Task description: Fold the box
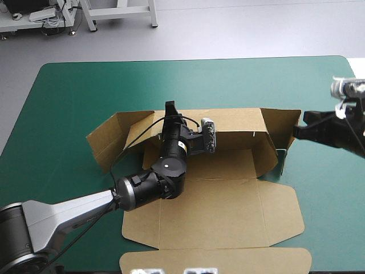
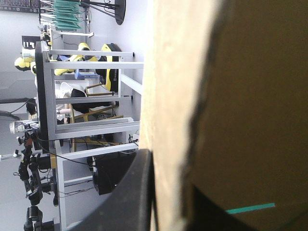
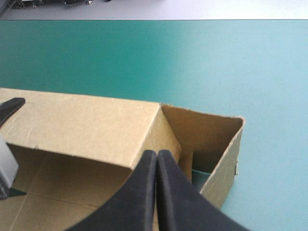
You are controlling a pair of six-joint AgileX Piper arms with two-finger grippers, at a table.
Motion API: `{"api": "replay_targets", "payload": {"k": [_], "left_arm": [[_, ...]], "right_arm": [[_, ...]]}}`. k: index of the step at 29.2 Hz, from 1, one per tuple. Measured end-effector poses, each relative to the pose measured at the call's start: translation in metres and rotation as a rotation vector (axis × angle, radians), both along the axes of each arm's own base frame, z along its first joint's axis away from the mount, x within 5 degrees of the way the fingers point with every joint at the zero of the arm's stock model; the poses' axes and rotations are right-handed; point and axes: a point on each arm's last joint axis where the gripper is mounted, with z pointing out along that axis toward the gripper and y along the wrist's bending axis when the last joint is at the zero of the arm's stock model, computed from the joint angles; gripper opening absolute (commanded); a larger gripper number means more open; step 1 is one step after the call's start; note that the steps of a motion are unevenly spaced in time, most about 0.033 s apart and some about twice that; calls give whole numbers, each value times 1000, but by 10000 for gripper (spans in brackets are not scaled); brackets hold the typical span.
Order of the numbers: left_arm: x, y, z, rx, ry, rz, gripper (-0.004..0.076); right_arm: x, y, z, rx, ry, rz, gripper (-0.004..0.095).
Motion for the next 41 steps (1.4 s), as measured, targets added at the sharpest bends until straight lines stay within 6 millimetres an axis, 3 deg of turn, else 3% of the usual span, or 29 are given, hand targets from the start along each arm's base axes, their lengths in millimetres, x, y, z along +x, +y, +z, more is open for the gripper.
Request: {"api": "replay_targets", "payload": {"k": [2, 10, 14, 22, 29, 41], "left_arm": [[0, 0, 0, -9, 0, 2, -9], [0, 0, 0, -30, 2, 11, -9], [0, 0, 0, -30, 2, 11, -9], [0, 0, 0, -32, 3, 6, -9], [-1, 0, -1, -45, 5, 11, -9], [-1, 0, 0, -53, 6, 15, -9]], "right_arm": [[30, -3, 7, 4, 24, 5, -13], [101, -10, -2, 12, 125, 17, -13], [135, -14, -22, 21, 199, 17, -13], [182, -20, -73, 27, 345, 14, -13], [202, -24, -102, 9, 429, 9, -13], [195, -26, -117, -57, 578, 65, -13]]}}
